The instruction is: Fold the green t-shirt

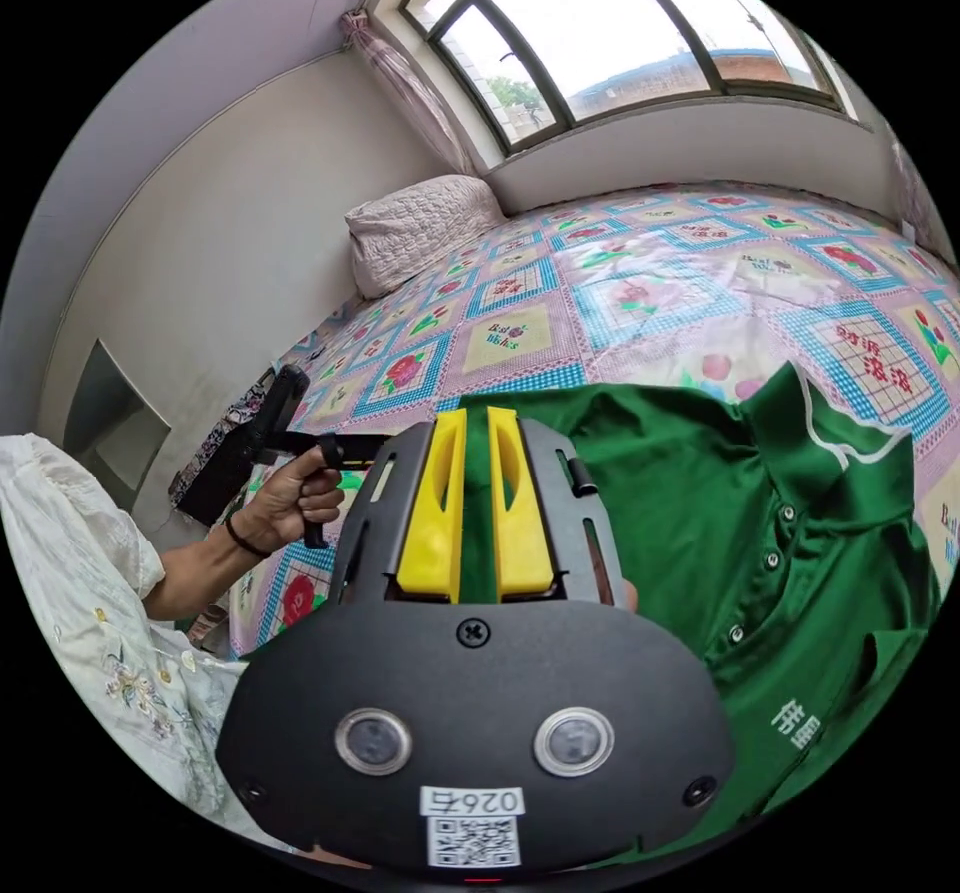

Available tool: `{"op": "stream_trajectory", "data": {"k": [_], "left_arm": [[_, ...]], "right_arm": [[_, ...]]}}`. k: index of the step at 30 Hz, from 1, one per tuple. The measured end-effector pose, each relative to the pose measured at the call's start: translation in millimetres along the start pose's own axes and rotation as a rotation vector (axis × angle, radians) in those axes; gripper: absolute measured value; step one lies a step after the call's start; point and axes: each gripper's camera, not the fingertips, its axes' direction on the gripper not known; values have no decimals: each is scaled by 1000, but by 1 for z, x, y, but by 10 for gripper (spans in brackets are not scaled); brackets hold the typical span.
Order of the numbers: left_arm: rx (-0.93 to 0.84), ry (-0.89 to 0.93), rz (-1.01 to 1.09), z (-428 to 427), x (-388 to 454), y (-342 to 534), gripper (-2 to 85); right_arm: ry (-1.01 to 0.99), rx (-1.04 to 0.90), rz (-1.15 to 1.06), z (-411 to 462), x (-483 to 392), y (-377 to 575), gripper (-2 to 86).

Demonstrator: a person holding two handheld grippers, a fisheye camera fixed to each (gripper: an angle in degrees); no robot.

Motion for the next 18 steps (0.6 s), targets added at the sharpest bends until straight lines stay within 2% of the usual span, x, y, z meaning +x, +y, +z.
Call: {"op": "stream_trajectory", "data": {"k": [3,9,11,12,14,15,17,18], "left_arm": [[8,-30,112,1,44,10,-6],[-99,-300,646,53,210,59,-4],[-169,-468,937,91,278,102,-3],[-186,-506,1016,101,293,116,-2],[-238,-691,1356,143,337,182,4],[-239,-753,1441,153,343,200,6],[-164,-1044,1757,192,350,263,20],[-128,-1107,1821,199,348,276,28]], "right_arm": [[28,29,59,-40,2,36,5],[96,40,196,-107,4,109,-4],[132,23,240,-122,4,133,-7],[137,20,249,-125,4,138,-8],[160,13,281,-134,5,152,-13],[166,14,288,-135,6,155,-14],[185,17,320,-141,10,160,-14],[189,17,326,-142,11,160,-13]]}}
